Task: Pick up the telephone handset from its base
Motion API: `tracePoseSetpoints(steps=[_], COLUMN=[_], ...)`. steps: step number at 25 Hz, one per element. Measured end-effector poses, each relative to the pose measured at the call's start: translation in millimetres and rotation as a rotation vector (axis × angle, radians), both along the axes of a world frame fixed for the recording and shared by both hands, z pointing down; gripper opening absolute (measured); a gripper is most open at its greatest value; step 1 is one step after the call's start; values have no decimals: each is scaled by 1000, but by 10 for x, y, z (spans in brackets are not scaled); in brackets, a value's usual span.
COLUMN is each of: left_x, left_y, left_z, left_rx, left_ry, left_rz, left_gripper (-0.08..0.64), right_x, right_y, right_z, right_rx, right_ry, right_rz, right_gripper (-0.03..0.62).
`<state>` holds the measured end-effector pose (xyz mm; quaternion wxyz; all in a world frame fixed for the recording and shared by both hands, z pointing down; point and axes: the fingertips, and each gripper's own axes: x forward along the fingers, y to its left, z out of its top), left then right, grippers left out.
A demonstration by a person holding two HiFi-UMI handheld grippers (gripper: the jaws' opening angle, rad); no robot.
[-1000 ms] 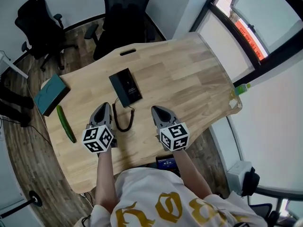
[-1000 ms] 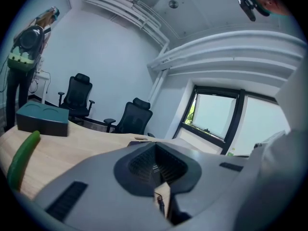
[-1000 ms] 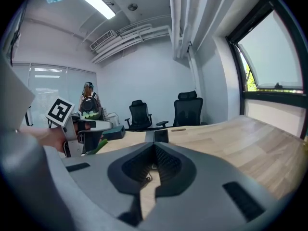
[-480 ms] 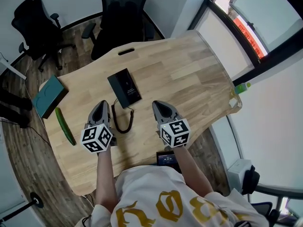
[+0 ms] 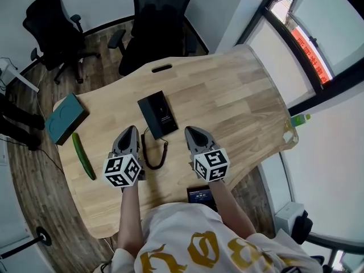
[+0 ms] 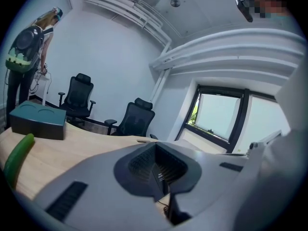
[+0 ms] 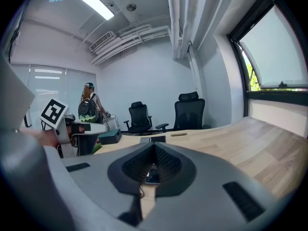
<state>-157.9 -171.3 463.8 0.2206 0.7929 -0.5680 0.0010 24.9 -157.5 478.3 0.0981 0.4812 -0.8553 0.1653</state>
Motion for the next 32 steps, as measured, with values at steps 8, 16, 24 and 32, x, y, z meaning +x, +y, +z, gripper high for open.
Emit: tracePoseSetpoints(steps=[8,16,24,32], left_x=[-7,51,41,41], left_y=[-150,-157,-203,-275], left_z=[179,403,622,826], left_rx=[-29,-86,-138,-183], left_ry=[13,20,4,7], left_rz=[-15,2,11,15], left_gripper=[6,6,8,8], right_x=[72,91,45,-21], right_y=[-112,-222,-327,-402], right_z=[189,276,408,586], right_rx=[-36,-37,-60,-95], right_ry=[27,54,61,68], right_rz=[-2,3,-2,-21], right_gripper=[6,6,6,6])
